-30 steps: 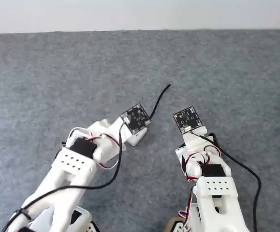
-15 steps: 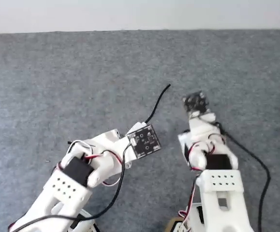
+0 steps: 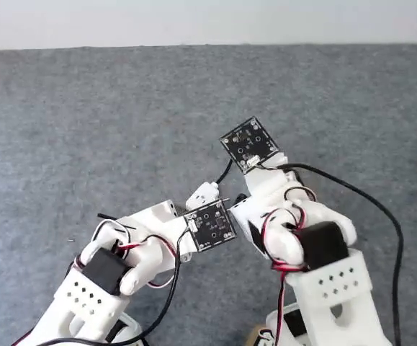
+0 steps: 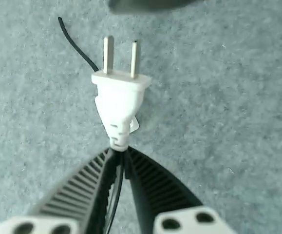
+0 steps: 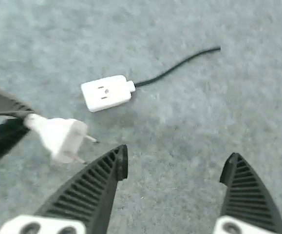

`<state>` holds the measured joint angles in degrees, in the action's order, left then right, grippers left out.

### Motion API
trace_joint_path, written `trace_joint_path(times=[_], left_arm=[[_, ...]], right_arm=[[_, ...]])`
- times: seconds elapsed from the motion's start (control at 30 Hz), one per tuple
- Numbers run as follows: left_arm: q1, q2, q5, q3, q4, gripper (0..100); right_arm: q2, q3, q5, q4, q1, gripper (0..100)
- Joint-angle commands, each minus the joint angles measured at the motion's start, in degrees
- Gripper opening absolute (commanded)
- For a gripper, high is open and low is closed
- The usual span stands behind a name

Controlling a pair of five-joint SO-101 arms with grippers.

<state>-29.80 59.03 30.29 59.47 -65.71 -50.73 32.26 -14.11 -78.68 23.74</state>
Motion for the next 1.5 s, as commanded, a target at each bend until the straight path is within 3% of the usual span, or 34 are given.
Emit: trace_joint_path(times=[0.0, 0.27, 0.47, 0.77, 1.47], left_arm=[[-0.2, 1.1, 0.4, -0.7, 0.4, 1], [-0.4, 1.1, 0.3, -0.8, 0.4, 1], [-0.5, 1.1, 0.3, -1.0, 0.3, 1], [-4.2, 1.2, 0.2, -1.1, -0.2, 1], [-4.3, 1.3, -3.9, -3.5, -0.2, 1]], right_arm=[[-0.4, -7.1, 0.8, -3.2, 1.1, 31.4], [-0.4, -6.9, 3.9, -4.4, 1.3, 31.4], [0.2, -6.9, 3.6, -3.9, 5.3, 31.4], [-0.3, 4.9, 3.4, 8.0, 5.1, 31.4], [-0.3, 14.3, 3.4, 14.3, 5.0, 31.4]])
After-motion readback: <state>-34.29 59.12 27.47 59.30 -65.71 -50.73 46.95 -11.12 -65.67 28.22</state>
